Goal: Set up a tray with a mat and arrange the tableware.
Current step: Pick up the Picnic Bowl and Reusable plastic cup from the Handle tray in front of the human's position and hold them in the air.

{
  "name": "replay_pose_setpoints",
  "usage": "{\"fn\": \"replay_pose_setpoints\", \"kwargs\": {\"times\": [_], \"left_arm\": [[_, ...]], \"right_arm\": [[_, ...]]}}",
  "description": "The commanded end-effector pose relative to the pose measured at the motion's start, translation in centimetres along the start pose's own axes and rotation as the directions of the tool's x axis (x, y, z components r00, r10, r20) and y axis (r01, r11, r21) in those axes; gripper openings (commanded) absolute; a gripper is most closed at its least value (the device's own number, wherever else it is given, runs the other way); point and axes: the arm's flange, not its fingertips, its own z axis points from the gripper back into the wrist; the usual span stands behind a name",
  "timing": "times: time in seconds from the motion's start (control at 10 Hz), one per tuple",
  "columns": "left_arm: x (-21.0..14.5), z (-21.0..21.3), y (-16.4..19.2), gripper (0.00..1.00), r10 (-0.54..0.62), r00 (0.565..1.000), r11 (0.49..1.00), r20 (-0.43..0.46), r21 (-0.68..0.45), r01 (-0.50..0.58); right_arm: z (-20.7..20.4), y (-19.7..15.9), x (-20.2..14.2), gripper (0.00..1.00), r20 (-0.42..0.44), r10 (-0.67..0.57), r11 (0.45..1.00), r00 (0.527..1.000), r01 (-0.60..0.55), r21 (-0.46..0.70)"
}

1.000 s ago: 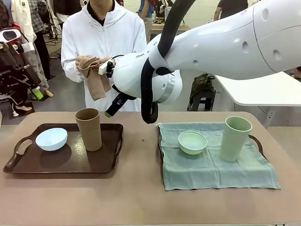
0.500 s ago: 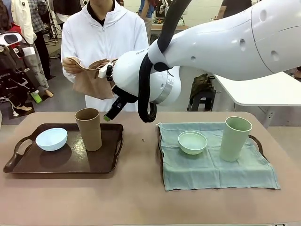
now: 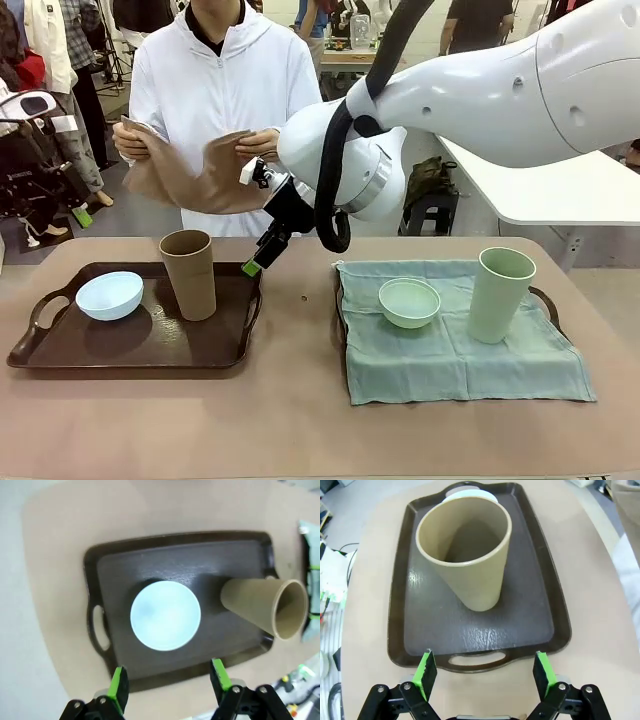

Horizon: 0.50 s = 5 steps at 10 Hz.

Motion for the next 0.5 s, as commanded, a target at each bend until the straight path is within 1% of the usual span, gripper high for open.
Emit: {"fn": "replay_pose_setpoints", "kwargs": {"times": [0.0,0.1,0.2,0.4], "left_arm": [[0.2,-2.0,1.1,0.86,0.0,1.0,1.0,-0.005,-0.006,0.0],[0.6,-2.9,1.7,0.86,0.007,1.0,1.0,-0.006,-0.012,-0.007],[0.8,-3.3,2.4,0.86,0.019,1.0,1.0,-0.018,-0.014,-0.019],[0.8,-4.0,3.0,0.86,0.032,0.999,0.999,-0.031,-0.032,-0.033]], "right_arm": [[-0.9,0.1,-0.6,1.0,0.105,0.072,0.994,0.992,-0.08,0.072],[-1.8,0.0,-0.7,1.0,0.145,0.077,0.994,0.986,-0.088,0.072],[-2.8,0.2,-0.6,1.0,0.195,0.102,0.99,0.975,-0.119,0.077],[-4.2,0.5,-0.7,1.0,0.233,0.157,0.983,0.96,-0.174,0.056]]}}
